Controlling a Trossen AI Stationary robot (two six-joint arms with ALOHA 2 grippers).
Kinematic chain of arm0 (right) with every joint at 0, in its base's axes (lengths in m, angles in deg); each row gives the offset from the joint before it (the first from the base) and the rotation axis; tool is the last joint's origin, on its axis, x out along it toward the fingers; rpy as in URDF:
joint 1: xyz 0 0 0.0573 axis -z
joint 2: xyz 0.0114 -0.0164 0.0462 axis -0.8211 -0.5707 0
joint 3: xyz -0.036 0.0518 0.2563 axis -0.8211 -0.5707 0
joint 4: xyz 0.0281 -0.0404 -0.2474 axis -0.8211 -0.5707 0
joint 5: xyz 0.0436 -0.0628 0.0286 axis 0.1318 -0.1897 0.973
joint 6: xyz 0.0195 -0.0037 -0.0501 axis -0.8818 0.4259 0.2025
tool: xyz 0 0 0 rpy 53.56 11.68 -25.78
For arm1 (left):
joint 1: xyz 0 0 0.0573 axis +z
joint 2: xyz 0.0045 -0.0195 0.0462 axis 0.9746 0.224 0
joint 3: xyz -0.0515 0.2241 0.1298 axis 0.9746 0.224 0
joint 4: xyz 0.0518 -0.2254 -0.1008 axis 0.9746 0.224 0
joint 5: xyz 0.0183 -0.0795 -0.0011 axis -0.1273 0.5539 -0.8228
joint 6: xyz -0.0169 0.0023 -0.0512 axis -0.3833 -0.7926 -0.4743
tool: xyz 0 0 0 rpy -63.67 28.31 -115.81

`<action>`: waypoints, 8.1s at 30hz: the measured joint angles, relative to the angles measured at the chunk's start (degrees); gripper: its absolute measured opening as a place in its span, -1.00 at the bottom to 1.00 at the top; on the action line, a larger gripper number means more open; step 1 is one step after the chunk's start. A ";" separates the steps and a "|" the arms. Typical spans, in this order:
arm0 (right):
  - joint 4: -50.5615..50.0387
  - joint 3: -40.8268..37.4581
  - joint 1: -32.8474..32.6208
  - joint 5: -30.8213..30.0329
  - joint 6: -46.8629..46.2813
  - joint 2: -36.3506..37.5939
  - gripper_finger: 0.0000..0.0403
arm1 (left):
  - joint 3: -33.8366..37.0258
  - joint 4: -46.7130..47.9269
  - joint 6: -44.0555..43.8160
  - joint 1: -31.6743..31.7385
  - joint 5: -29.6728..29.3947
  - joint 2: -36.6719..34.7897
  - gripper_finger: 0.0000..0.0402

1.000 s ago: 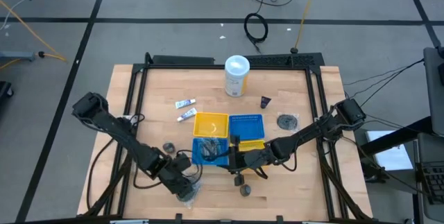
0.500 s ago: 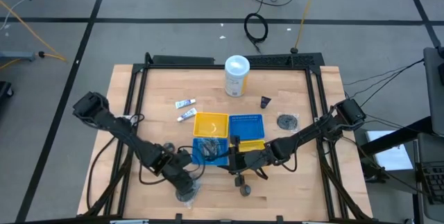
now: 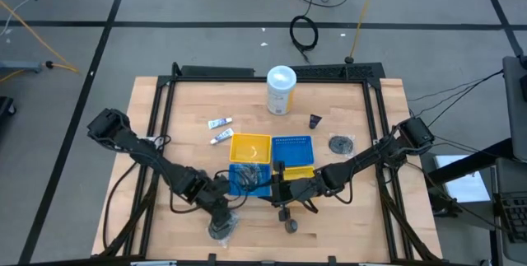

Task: Pick & Place Travel size toiletries
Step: Put the black hairbrush into the bottom blue bin, then put the gray deodorant into the top blue bin

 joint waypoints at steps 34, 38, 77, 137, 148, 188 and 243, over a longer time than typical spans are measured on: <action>-1.29 -0.02 0.02 -0.02 0.26 0.00 -0.30 | 0.02 -3.28 4.68 1.40 7.48 9.66 -0.04; -1.29 -0.02 0.03 -0.02 0.26 0.00 -0.30 | 0.02 -3.32 5.34 1.40 7.92 9.66 -0.36; -1.30 -0.02 0.31 0.00 0.46 0.00 -0.30 | -10.16 3.82 14.23 0.04 4.42 9.66 -0.48; -1.70 -0.02 0.39 0.00 0.44 0.00 -0.30 | -9.94 0.14 21.33 1.44 6.16 17.73 -1.00; -1.25 -0.02 0.43 -0.02 0.44 0.00 -0.30 | -10.71 1.61 20.84 1.38 1.74 8.12 -1.00; -9.72 0.02 1.03 -3.06 -0.71 5.32 -0.30 | -10.75 -0.68 37.01 8.00 -38.65 0.66 -1.00; -14.02 -1.84 0.70 -2.85 -3.67 7.30 -0.30 | -10.71 23.99 21.40 5.90 -33.56 -6.03 -0.30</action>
